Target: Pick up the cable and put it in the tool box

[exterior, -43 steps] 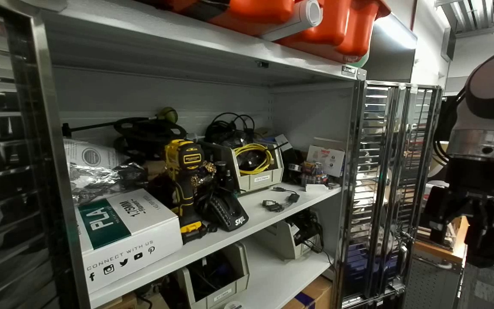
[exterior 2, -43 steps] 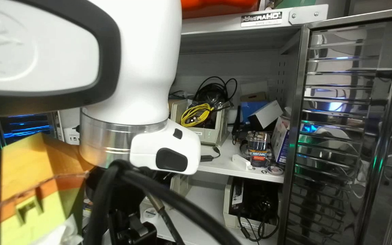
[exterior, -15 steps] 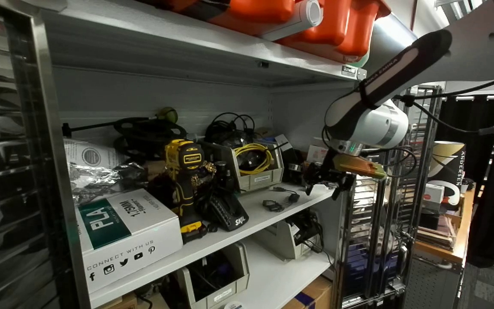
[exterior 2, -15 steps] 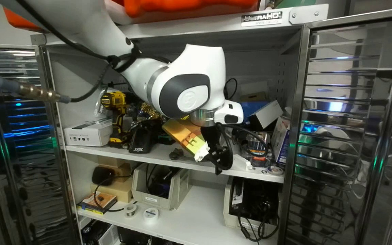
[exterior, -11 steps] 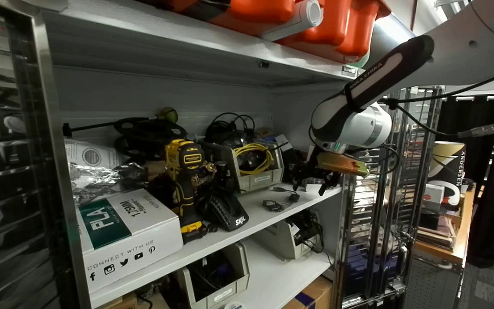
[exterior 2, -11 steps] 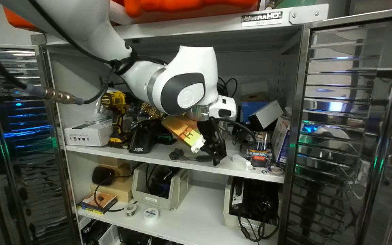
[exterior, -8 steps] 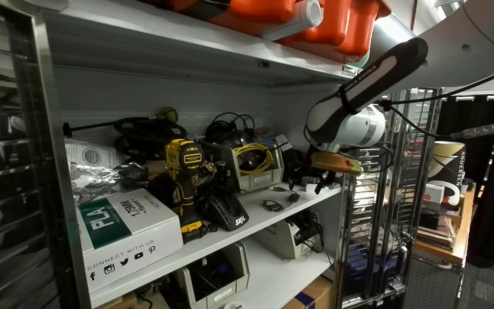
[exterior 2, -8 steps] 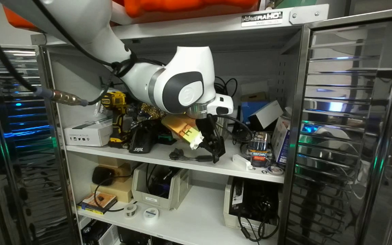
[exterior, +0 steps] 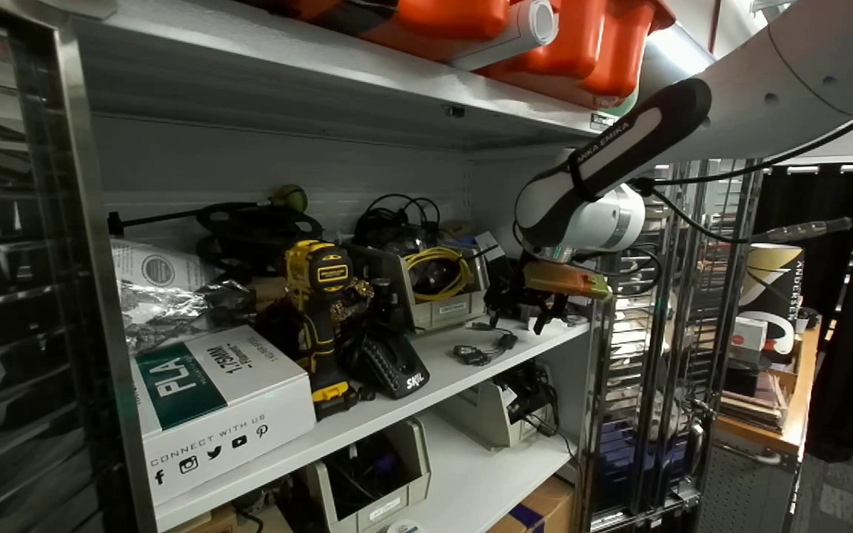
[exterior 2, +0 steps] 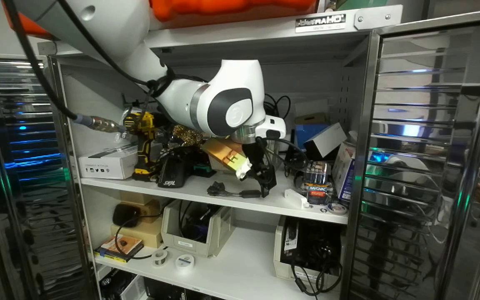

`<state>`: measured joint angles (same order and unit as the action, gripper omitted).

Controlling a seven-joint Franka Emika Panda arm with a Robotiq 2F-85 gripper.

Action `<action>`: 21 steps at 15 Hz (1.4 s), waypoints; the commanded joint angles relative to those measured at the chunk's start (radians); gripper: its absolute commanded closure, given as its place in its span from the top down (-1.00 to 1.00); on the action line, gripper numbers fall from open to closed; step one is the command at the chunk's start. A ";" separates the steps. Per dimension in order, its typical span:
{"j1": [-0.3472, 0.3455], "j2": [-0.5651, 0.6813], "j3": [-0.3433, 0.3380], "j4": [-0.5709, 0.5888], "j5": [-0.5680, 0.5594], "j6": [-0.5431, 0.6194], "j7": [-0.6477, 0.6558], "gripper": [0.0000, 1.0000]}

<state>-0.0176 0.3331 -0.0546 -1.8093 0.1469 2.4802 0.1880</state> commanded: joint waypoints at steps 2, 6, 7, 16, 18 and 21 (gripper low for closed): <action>0.010 0.059 0.012 0.115 -0.014 -0.103 0.021 1.00; 0.014 0.093 0.014 0.161 -0.025 -0.159 0.016 1.00; 0.014 0.100 0.014 0.169 -0.024 -0.166 0.013 1.00; 0.029 0.120 0.001 0.213 -0.085 -0.233 0.035 -0.03; 0.032 0.115 -0.005 0.218 -0.116 -0.263 0.042 -0.33; 0.043 0.113 -0.017 0.223 -0.180 -0.307 0.065 -0.69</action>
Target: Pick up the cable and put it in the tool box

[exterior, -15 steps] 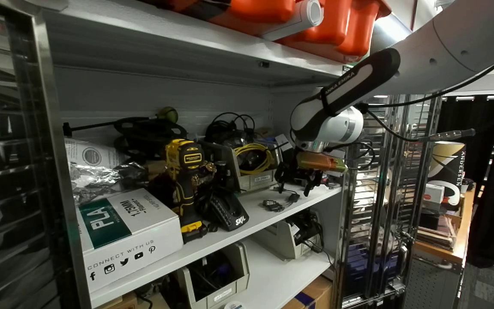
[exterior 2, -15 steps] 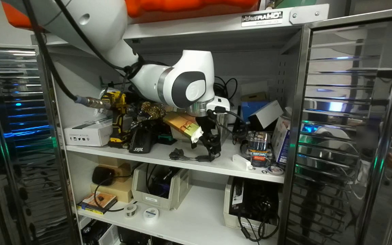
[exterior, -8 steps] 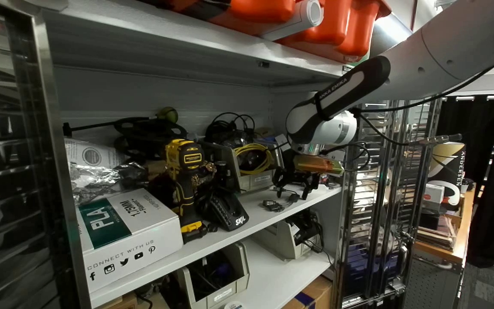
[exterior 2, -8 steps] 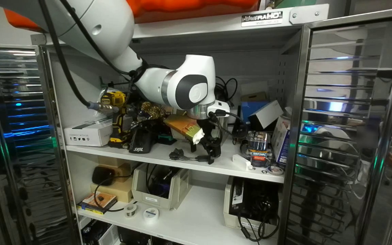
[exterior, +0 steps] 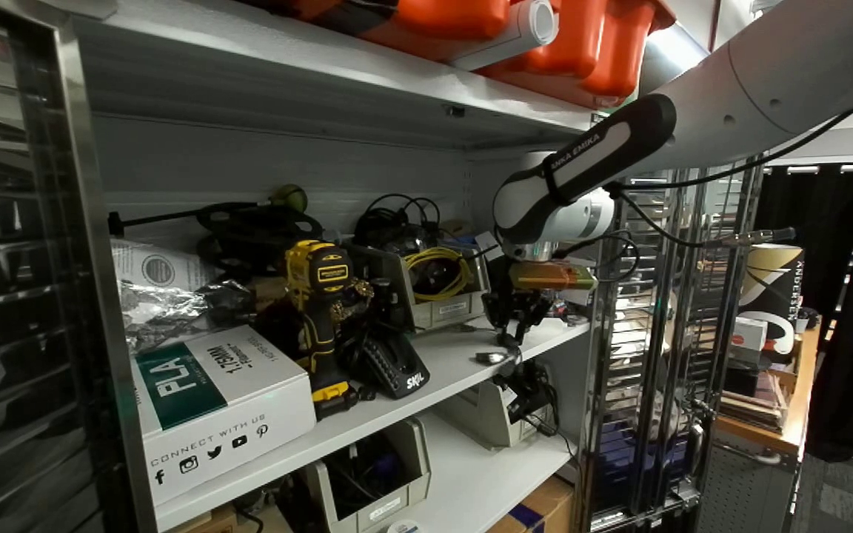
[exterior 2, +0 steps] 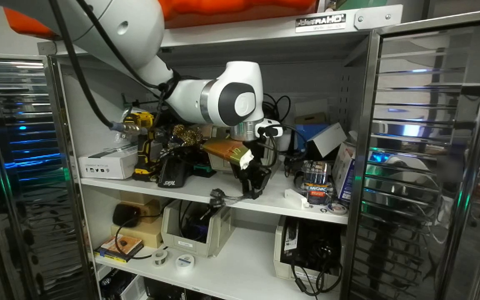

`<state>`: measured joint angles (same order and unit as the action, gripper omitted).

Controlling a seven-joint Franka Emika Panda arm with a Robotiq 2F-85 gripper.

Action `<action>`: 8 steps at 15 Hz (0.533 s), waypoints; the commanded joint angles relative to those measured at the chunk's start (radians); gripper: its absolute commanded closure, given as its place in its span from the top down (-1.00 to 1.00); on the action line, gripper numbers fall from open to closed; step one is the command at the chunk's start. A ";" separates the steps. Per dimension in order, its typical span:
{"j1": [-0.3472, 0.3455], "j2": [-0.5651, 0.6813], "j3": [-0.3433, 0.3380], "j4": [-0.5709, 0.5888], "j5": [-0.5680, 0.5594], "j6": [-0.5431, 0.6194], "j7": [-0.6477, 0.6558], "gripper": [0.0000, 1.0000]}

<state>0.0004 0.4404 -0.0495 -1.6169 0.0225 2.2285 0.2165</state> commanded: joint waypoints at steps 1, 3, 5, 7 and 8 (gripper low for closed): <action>0.026 0.004 -0.024 0.028 -0.072 -0.060 0.043 -0.64; 0.028 -0.007 -0.026 0.017 -0.095 -0.066 0.049 -0.57; 0.026 -0.029 -0.025 -0.013 -0.104 -0.050 0.051 -0.57; 0.023 -0.060 -0.023 -0.057 -0.107 -0.012 0.047 -0.57; 0.024 -0.075 -0.023 -0.078 -0.109 0.006 0.048 -0.59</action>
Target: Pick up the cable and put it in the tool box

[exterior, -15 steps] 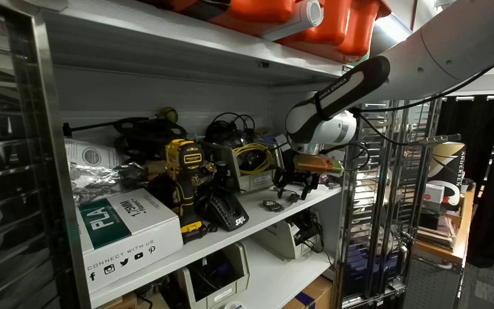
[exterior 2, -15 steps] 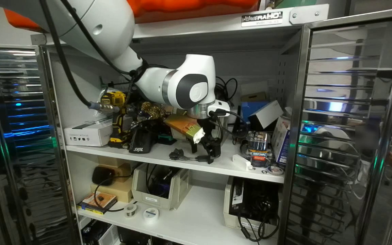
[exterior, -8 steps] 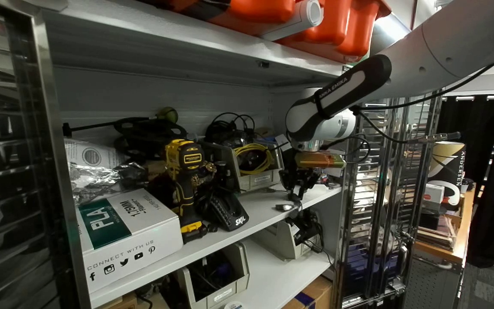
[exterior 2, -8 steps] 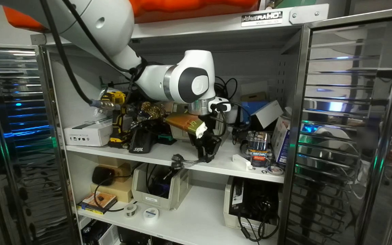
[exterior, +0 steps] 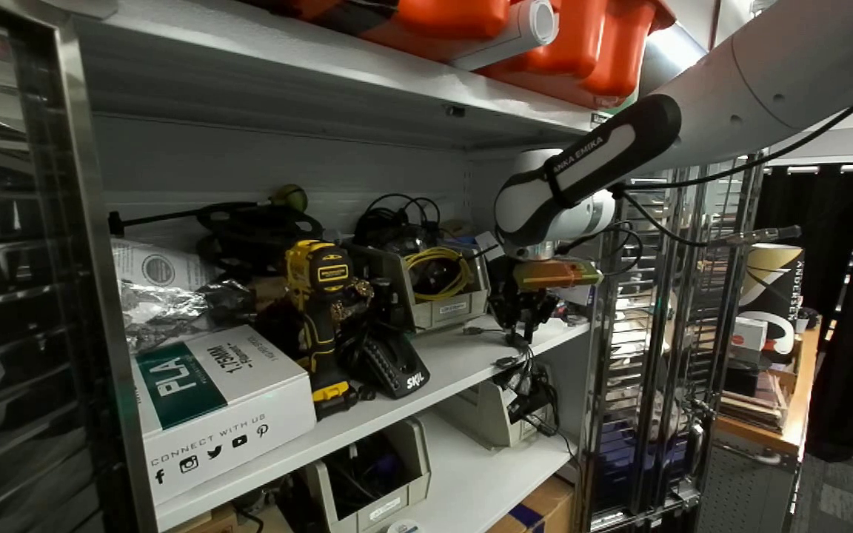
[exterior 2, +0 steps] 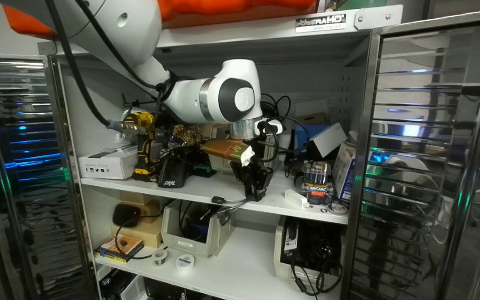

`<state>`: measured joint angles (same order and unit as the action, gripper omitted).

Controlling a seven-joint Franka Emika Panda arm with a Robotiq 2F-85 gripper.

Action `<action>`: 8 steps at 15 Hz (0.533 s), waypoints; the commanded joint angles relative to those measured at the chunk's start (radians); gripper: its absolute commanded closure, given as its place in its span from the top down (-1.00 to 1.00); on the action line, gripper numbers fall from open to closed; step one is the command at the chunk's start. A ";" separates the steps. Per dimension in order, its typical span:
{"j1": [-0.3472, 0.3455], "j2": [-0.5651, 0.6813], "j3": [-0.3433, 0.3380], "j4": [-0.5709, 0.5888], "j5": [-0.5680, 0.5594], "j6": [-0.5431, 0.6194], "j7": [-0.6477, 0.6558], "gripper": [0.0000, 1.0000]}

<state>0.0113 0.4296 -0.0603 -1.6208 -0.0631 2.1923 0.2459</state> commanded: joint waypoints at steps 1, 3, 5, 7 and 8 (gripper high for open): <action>0.013 -0.085 -0.010 -0.104 -0.028 0.055 0.007 -0.61; 0.017 -0.127 -0.008 -0.164 -0.041 0.109 0.006 -0.61; 0.018 -0.172 -0.005 -0.226 -0.057 0.195 -0.007 -0.62; 0.021 -0.216 -0.001 -0.288 -0.086 0.322 -0.019 -0.62; 0.025 -0.236 -0.001 -0.314 -0.102 0.377 -0.019 -0.62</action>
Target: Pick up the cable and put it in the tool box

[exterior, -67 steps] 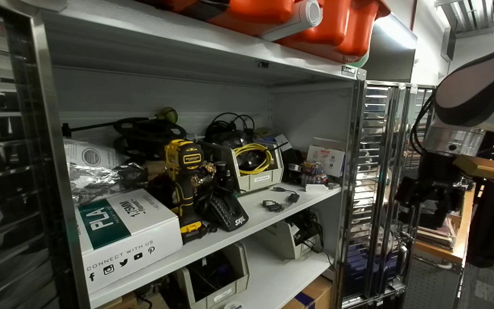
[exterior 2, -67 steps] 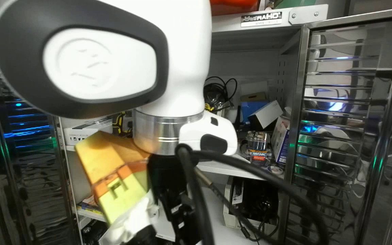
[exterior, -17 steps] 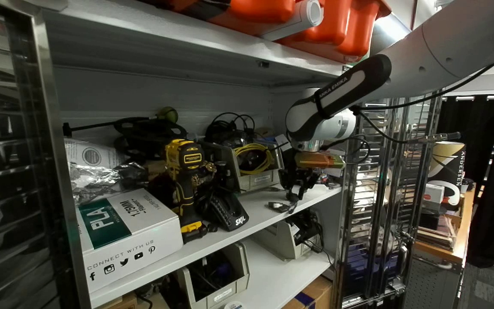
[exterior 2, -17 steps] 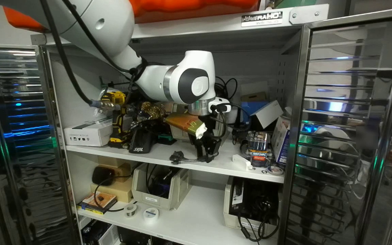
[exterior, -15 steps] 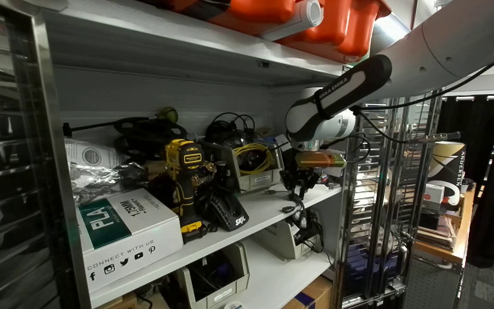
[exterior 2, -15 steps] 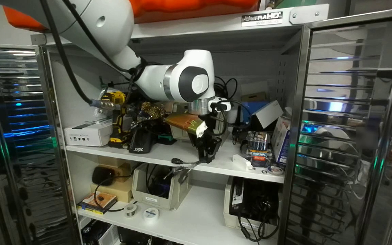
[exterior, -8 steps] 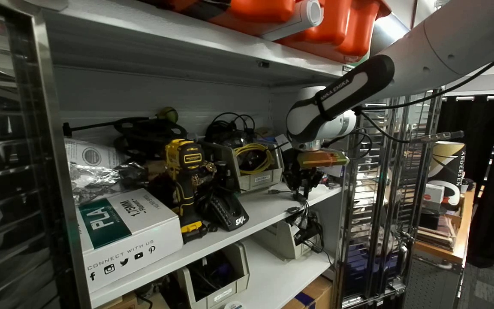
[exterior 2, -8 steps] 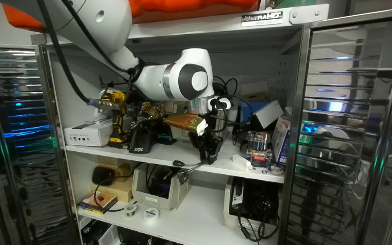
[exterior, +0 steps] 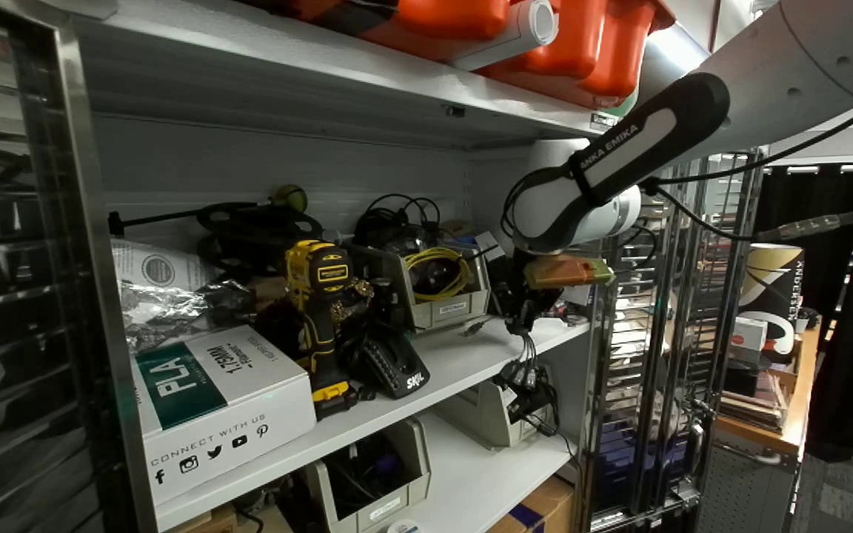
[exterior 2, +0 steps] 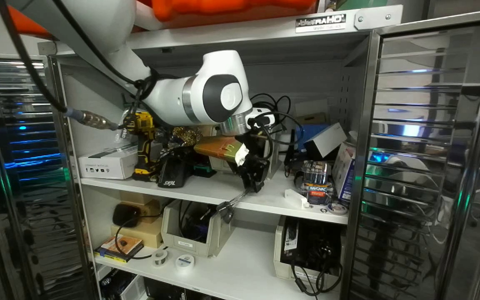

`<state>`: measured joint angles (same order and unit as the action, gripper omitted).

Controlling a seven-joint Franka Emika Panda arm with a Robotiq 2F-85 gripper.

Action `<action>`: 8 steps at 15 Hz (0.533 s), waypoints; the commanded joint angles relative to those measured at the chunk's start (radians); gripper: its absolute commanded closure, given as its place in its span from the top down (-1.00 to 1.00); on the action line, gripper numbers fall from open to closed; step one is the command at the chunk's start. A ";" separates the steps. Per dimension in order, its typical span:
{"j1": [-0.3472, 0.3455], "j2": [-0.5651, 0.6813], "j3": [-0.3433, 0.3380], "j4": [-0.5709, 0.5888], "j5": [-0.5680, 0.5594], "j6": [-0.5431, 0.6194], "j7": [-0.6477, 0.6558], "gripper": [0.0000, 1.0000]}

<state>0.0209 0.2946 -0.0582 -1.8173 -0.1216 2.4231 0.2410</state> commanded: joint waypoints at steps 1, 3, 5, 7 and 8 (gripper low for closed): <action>0.016 -0.121 0.000 -0.147 -0.055 0.205 -0.022 -0.63; 0.015 -0.161 0.012 -0.202 -0.051 0.301 -0.046 -0.63; 0.014 -0.195 0.024 -0.251 -0.034 0.396 -0.067 -0.63; 0.013 -0.219 0.033 -0.291 -0.024 0.499 -0.078 -0.63; 0.011 -0.226 0.038 -0.307 -0.016 0.555 -0.085 -0.64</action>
<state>0.0332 0.1329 -0.0314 -2.0444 -0.1613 2.8400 0.1931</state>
